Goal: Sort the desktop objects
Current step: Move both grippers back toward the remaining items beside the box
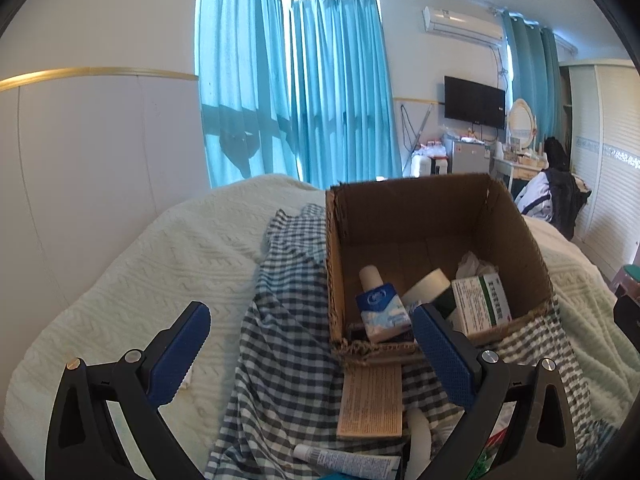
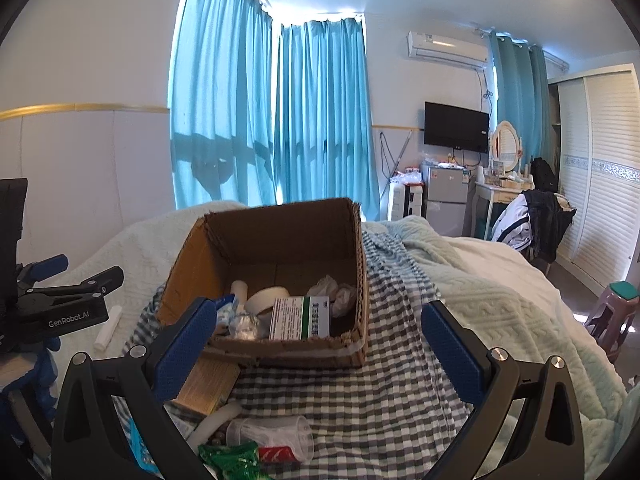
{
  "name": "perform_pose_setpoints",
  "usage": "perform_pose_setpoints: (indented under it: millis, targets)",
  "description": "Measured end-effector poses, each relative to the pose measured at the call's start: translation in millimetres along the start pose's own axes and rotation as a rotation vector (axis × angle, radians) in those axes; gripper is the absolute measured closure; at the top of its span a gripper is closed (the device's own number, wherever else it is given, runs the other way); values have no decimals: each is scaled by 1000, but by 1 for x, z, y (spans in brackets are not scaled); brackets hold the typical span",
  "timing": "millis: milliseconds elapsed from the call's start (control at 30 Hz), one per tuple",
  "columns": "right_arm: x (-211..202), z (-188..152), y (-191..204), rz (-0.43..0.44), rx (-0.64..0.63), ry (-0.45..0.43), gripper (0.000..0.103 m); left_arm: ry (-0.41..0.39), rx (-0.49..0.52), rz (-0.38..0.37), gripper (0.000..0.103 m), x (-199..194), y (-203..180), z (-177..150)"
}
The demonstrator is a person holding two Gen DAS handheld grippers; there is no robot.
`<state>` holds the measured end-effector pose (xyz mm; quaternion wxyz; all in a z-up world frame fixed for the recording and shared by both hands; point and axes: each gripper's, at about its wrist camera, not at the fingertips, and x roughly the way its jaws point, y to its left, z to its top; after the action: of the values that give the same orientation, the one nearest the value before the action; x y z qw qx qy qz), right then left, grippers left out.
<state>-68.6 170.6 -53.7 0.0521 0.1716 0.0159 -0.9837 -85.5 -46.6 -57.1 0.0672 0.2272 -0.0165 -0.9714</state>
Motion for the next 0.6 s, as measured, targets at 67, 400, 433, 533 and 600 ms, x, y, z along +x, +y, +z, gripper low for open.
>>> perform_pose_setpoints:
  millis: [67, 400, 433, 533, 600]
  targets:
    - [4, -7, 1, -7, -8, 20, 0, 13, 6, 11, 0, 6, -2, -9]
    - [41, -50, 5, 29, 6, 221, 0, 139, 42, 3, 0, 51, -14, -54]
    - [45, -53, 8, 32, 0, 237, 0, 162, 51, 0, 0, 58, -16, -58]
    - [59, -65, 19, 51, -22, 296, 0, 200, 67, -20, 0, 71, -19, -66]
    - [67, -73, 27, 61, -36, 327, 0, 222, 68, -39, 0, 79, -21, -70]
